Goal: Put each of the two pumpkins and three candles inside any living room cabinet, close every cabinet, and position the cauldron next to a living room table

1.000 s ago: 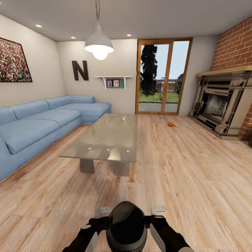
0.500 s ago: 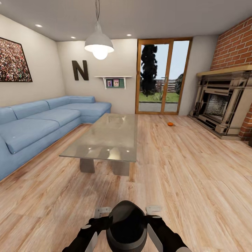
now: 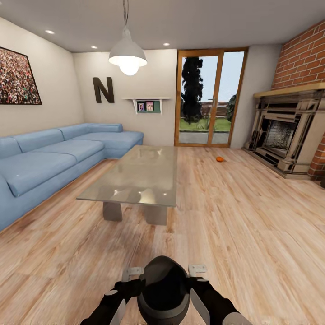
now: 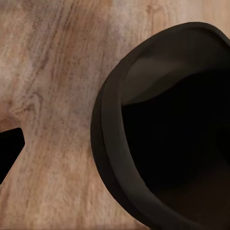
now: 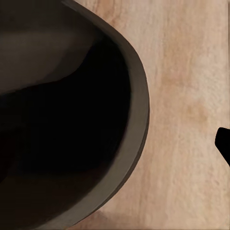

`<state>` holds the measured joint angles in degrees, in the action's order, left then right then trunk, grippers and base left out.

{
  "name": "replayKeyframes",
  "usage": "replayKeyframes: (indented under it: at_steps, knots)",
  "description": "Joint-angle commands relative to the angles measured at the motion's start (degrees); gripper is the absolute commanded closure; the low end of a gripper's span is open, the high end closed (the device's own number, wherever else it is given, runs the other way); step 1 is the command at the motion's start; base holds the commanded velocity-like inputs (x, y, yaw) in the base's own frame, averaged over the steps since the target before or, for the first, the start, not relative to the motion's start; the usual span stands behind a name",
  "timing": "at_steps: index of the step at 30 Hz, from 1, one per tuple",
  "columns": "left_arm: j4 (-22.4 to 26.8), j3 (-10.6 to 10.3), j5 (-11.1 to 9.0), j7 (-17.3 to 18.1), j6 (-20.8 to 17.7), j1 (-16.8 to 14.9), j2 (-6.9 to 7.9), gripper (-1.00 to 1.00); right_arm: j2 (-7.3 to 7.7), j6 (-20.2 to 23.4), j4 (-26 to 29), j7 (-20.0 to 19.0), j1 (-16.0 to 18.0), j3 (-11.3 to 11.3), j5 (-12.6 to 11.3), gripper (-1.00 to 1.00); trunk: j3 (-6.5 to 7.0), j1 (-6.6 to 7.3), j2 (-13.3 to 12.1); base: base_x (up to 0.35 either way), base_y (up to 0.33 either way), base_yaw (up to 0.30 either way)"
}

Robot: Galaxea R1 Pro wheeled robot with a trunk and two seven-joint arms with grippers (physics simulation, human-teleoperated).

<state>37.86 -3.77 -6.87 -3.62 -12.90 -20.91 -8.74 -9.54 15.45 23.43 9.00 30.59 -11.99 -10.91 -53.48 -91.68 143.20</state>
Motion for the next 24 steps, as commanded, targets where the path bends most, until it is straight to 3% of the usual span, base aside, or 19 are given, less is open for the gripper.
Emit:
replayKeyframes:
  at_steps: [1,20,24]
  knots:
    - [0.1,-0.3,-0.6,-0.4,-0.3,0.0,0.02,-1.00,0.05,0.1,-0.1,0.5,0.1,-0.5,-0.6,-1.00,-0.29,-0.02,0.1,0.000,0.000,0.000]
    - [-0.7,-0.4,-0.6,-0.3,-0.4,-0.1,-0.23,-1.00,0.05,-0.4,-0.3,0.6,0.3,-0.5,-0.7,-1.00,-4.50,-0.51,0.3,0.000,0.000,0.000]
    - [-0.7,-0.4,-0.5,-0.3,-0.3,-0.1,-0.28,-1.00,0.05,-0.4,-0.4,0.6,0.3,-0.5,-0.7,-1.00,-4.50,-0.51,0.3,0.000,0.000,0.000]
